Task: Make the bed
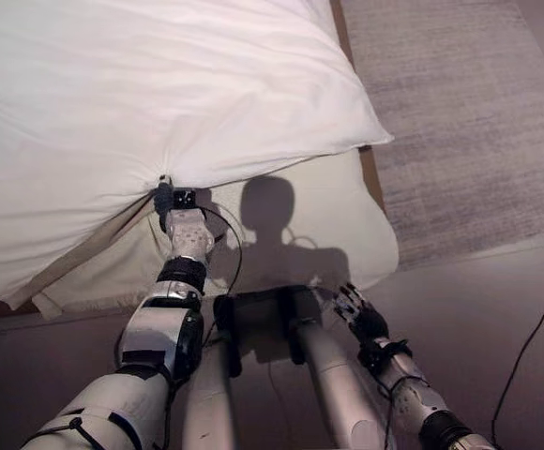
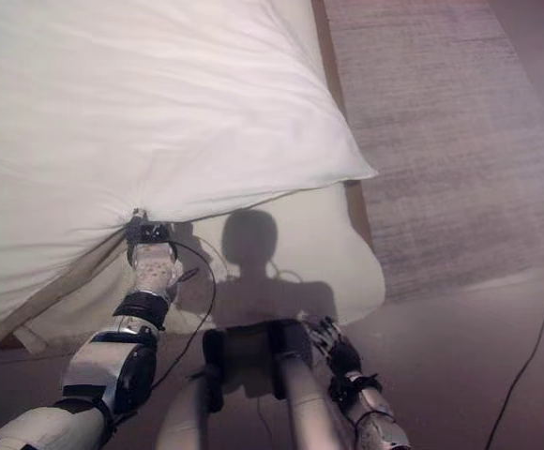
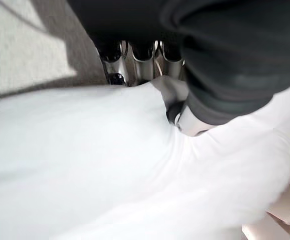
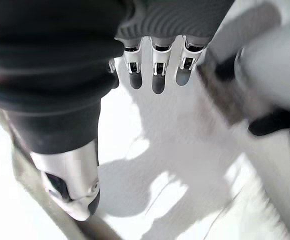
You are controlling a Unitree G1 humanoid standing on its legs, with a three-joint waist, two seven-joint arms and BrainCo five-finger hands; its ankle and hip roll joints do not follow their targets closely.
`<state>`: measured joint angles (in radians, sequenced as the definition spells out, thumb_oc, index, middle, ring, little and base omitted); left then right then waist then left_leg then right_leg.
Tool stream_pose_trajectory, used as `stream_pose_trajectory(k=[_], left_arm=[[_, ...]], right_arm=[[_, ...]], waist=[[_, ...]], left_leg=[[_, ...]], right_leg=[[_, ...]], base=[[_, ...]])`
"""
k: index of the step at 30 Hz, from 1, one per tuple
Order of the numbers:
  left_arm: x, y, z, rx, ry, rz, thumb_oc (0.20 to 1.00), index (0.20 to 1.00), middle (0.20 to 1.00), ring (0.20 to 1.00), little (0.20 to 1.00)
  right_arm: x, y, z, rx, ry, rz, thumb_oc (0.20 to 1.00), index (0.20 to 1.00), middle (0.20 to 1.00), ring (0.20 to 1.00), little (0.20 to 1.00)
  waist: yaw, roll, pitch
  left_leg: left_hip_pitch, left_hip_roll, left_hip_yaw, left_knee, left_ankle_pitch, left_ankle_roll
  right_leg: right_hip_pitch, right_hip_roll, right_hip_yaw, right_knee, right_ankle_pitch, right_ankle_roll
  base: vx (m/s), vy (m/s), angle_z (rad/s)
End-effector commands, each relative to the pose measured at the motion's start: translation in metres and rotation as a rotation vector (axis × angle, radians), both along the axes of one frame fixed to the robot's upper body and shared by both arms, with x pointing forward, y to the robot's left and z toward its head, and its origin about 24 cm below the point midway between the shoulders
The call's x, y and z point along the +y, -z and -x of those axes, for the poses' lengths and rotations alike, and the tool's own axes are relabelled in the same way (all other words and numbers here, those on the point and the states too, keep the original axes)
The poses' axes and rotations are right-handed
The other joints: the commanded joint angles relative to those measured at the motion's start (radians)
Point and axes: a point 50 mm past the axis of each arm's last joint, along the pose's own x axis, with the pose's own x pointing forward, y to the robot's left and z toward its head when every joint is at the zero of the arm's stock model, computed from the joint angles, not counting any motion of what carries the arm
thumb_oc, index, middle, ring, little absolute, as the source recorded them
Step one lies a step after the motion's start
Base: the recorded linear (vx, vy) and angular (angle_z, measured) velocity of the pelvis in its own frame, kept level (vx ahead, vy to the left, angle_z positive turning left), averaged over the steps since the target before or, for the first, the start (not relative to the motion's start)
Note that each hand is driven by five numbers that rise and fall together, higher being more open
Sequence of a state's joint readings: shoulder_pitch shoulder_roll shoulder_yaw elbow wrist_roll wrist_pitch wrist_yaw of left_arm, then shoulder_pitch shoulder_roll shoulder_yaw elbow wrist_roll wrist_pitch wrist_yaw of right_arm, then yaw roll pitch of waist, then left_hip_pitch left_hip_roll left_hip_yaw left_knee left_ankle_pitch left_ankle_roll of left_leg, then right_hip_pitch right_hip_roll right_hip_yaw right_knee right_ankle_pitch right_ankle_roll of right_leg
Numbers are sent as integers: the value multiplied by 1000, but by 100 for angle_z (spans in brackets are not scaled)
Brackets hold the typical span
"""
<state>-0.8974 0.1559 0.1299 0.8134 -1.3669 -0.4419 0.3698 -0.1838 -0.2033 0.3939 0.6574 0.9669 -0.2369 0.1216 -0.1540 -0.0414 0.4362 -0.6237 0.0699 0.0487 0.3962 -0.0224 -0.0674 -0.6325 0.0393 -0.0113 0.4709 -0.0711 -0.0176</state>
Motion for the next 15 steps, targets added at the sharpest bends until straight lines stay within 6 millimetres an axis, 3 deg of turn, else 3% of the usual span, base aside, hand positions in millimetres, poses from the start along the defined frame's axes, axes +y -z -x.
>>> stream_pose_trajectory(k=[1,5,7,15], left_arm=[[-13,-29,6,-205,14,-110,200,200,200,200,200],[-33,-32,19,-312,67,-105,200,200,200,200,200],[-50,-38,28,-377,119,-113,200,200,200,200,200],[-62,-54,51,-511,178,-173,200,200,200,200,200]], right_arm=[[20,-23,-7,-107,-2,-181,1000,1000,1000,1000,1000],[44,-38,-26,-128,-39,-306,1000,1000,1000,1000,1000],[66,-58,-42,-157,-63,-407,1000,1000,1000,1000,1000],[103,-102,-63,-212,-166,-627,1000,1000,1000,1000,1000]], waist=[[10,12,-22],[48,21,-10],[77,36,-1],[147,76,9]], left_leg=[[-5,-12,-13,-43,19,-2],[9,-30,-32,-59,28,5],[27,-42,-47,-77,31,8],[34,-83,-93,-93,50,16]], right_leg=[[16,-57,14,-93,39,119],[35,-60,1,-98,39,116],[53,-67,-10,-102,30,114],[76,-92,-50,-100,25,111]], base=[[-2,-15,13],[5,-7,18],[24,-11,17],[24,10,24]])
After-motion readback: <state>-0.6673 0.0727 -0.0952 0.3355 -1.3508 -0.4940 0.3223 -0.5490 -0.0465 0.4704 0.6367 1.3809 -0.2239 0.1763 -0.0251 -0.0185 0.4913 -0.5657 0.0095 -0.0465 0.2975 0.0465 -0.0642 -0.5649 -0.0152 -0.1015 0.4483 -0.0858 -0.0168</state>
